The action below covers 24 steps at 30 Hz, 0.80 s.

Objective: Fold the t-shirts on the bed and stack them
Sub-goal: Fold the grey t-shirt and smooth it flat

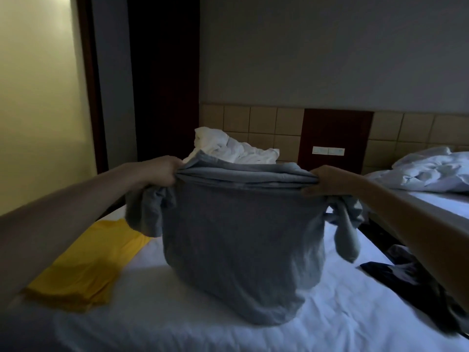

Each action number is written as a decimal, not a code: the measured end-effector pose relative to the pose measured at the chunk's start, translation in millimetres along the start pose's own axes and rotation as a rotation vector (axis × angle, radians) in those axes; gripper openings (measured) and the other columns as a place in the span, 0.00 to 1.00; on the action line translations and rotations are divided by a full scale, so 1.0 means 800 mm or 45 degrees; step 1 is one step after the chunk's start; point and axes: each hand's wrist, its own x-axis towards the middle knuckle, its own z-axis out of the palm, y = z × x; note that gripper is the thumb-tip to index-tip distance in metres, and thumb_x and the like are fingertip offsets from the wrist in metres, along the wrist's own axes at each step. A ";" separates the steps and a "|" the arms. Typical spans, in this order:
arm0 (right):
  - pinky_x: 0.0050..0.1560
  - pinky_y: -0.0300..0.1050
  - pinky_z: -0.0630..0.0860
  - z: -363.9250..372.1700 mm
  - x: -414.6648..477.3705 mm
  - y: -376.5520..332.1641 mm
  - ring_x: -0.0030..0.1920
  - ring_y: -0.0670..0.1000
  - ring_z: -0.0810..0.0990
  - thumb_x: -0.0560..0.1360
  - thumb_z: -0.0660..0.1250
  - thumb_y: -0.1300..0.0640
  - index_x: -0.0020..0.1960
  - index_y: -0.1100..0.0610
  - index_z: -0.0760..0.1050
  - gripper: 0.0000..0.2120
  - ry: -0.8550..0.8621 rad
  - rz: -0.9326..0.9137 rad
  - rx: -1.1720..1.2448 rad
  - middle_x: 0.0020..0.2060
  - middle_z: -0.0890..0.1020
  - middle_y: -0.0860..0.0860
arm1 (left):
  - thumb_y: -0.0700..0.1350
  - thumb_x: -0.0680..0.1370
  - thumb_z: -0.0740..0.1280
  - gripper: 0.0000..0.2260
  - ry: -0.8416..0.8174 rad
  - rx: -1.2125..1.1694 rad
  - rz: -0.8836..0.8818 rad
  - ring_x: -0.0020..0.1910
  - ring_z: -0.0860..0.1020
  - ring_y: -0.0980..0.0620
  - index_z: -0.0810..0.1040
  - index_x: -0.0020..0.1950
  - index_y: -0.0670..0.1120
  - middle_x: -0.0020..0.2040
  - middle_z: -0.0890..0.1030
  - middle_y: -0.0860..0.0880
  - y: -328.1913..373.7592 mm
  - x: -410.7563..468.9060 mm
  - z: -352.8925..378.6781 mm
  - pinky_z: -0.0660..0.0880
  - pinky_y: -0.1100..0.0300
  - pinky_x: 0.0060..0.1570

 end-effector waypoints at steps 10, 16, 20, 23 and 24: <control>0.47 0.45 0.76 0.018 0.003 0.022 0.47 0.57 0.81 0.76 0.64 0.56 0.46 0.60 0.79 0.08 -0.025 0.084 -0.168 0.44 0.83 0.57 | 0.51 0.69 0.76 0.09 -0.226 -0.184 0.163 0.39 0.79 0.61 0.80 0.44 0.51 0.40 0.82 0.56 -0.001 -0.009 0.024 0.76 0.64 0.41; 0.36 0.31 0.72 0.054 -0.008 0.022 0.38 0.44 0.78 0.73 0.70 0.54 0.41 0.51 0.76 0.04 -0.293 0.074 0.267 0.36 0.80 0.47 | 0.47 0.73 0.72 0.07 -0.272 -0.045 0.045 0.35 0.76 0.53 0.77 0.38 0.48 0.39 0.81 0.46 -0.005 0.006 0.056 0.70 0.66 0.33; 0.42 0.34 0.75 0.084 0.007 0.030 0.42 0.47 0.79 0.70 0.73 0.54 0.49 0.56 0.79 0.10 -0.398 0.059 0.120 0.43 0.82 0.51 | 0.49 0.73 0.72 0.10 -0.523 -0.203 -0.011 0.40 0.77 0.49 0.80 0.47 0.43 0.45 0.82 0.42 -0.016 0.018 0.080 0.74 0.58 0.41; 0.48 0.42 0.75 0.108 0.031 0.042 0.45 0.52 0.79 0.70 0.73 0.55 0.52 0.60 0.78 0.13 -0.297 0.062 0.068 0.47 0.82 0.56 | 0.53 0.70 0.75 0.19 -0.683 -0.359 -0.057 0.51 0.80 0.47 0.79 0.56 0.45 0.54 0.82 0.45 -0.031 0.033 0.101 0.78 0.50 0.53; 0.48 0.43 0.75 0.117 0.040 0.046 0.45 0.52 0.79 0.71 0.72 0.55 0.53 0.60 0.78 0.14 -0.256 0.061 0.044 0.48 0.82 0.56 | 0.52 0.69 0.76 0.22 -0.742 -0.422 -0.089 0.54 0.80 0.47 0.78 0.59 0.45 0.56 0.81 0.45 -0.037 0.039 0.109 0.78 0.49 0.54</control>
